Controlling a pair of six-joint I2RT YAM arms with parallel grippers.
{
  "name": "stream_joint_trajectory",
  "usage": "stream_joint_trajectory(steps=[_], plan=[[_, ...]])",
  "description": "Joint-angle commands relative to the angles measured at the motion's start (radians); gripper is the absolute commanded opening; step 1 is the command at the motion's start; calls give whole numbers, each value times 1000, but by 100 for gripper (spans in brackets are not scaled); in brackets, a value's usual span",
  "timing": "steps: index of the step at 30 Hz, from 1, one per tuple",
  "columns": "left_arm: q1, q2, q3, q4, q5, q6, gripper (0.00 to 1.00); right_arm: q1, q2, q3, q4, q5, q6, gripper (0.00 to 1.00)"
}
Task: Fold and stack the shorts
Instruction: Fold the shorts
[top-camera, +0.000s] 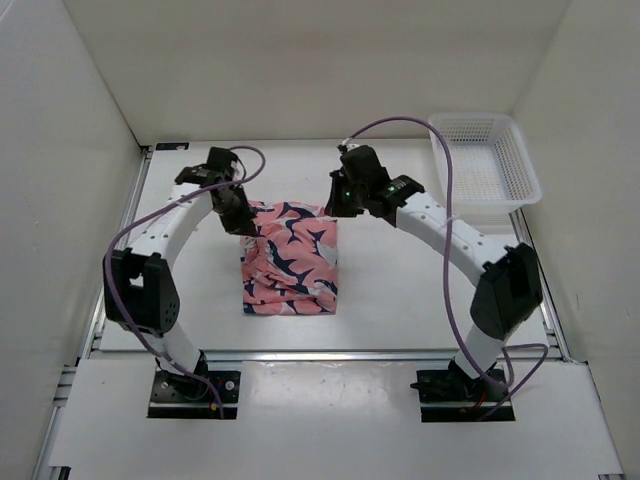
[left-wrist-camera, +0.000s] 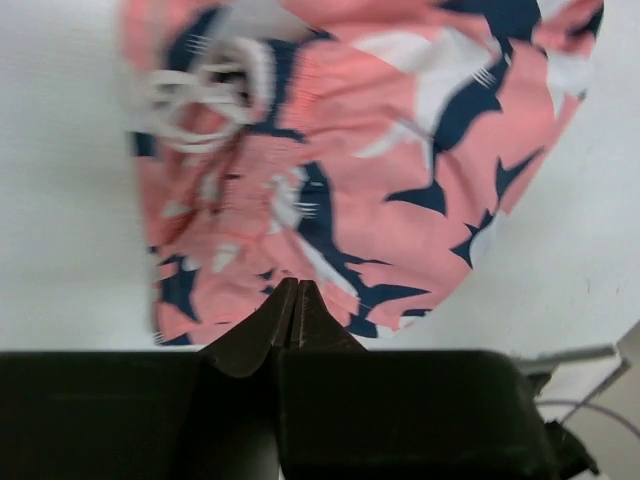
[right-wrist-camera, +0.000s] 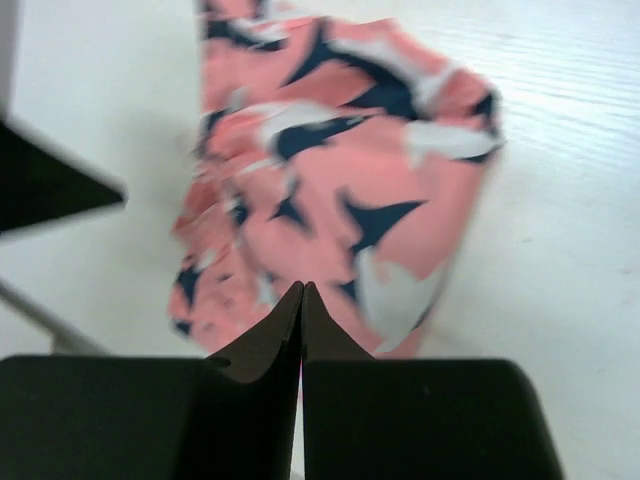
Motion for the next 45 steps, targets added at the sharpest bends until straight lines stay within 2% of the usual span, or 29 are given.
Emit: stream_joint_trajectory(steps=[1,5,10,16,19,21,22,23,24,26,27,29,30,31,32,33,35,40,45], plan=[[-66,87,26,57,86,-11,11,-44,111,11,-23,-93,-6,0],[-66,205,65,80,79,-11,11,-53,269,125,-52,-132,-122,0],[-56,378,106,80,34,12,11,-86,435,174,-64,-161,-61,0],[-66,463,187,71,47,32,11,-86,519,211,-66,-70,-16,0],[-66,475,241,24,-2,53,11,-86,455,211,-75,-47,-16,0],[-66,420,281,7,-12,65,11,-95,394,200,-87,-24,-16,2],[-66,397,296,-6,-21,78,11,-95,318,200,-87,-12,-26,8],[-76,348,314,-35,-33,78,11,-95,274,173,-87,3,-27,34],[-76,322,349,-52,-45,88,18,-95,228,157,-87,49,-27,49],[-87,236,382,-89,-64,99,30,-95,93,131,-112,115,-36,79],[-87,202,391,-115,-82,110,37,-95,54,111,-127,143,-36,84],[-87,126,391,-124,-128,110,43,-122,-62,85,-176,231,-36,88],[-87,28,373,-124,-140,110,44,-133,-101,70,-192,258,-36,88],[-87,-26,327,-94,-153,99,56,-157,-181,30,-218,279,-36,88],[-87,-83,301,-81,-165,99,72,-173,-221,7,-230,302,-36,88],[-87,-193,272,-69,-195,87,84,-205,-261,-16,-244,327,-36,88],[-87,-299,177,-47,-223,66,99,-236,-373,-76,-291,375,-36,88],[-87,-592,-7,-14,-233,10,99,-302,-595,-197,-397,479,-7,88],[-87,-729,-104,-4,-268,-4,99,-311,-756,-329,-439,545,6,85]])
